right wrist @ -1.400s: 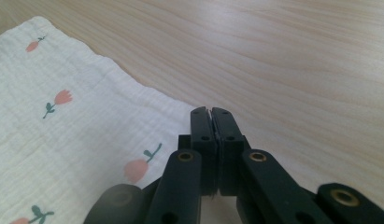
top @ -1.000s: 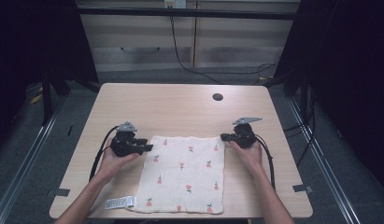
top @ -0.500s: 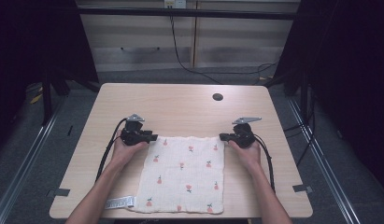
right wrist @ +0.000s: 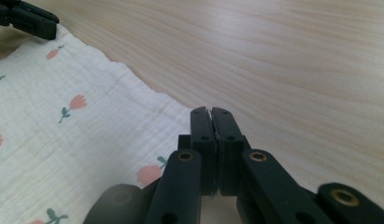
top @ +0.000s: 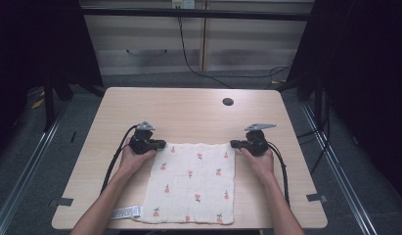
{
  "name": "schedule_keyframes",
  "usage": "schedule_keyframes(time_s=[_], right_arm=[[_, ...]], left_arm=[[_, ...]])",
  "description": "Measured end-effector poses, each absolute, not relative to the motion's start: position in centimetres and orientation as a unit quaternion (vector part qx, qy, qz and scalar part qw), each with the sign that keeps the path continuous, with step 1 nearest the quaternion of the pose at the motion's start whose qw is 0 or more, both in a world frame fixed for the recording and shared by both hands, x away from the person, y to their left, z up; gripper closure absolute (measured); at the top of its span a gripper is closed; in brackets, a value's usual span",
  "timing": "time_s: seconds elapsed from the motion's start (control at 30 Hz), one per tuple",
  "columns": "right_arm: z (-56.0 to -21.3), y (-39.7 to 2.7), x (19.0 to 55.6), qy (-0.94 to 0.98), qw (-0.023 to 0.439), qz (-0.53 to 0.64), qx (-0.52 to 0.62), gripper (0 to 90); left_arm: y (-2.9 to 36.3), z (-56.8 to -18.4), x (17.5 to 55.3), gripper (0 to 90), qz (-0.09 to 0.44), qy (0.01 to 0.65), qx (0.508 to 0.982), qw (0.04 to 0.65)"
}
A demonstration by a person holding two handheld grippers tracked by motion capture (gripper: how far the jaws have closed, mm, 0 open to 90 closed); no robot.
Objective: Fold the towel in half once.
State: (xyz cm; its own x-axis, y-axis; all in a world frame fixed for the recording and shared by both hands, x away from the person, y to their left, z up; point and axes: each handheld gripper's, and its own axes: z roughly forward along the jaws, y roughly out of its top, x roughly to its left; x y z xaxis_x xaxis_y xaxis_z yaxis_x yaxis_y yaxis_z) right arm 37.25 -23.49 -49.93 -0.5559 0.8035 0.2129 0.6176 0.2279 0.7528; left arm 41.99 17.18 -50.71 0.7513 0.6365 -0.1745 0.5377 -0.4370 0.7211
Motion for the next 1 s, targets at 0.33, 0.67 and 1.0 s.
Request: schedule_keyframes(time_s=[0.33,0.67,1.0], right_arm=[[-49.4,-23.9,37.0,0.771,0.118,0.427,0.457,89.1],[-46.6,-24.2,35.7,0.755,0.144,0.466,0.439,89.2],[-45.3,-24.5,35.4,0.742,0.151,0.488,0.435,89.3]], left_arm=[[17.6,-49.3,41.5,86.4,0.046,0.338,0.84,0.421],[18.1,-46.4,40.3,86.4,0.051,0.319,0.821,0.47],[18.0,-45.1,39.8,86.4,0.059,0.311,0.813,0.489]])
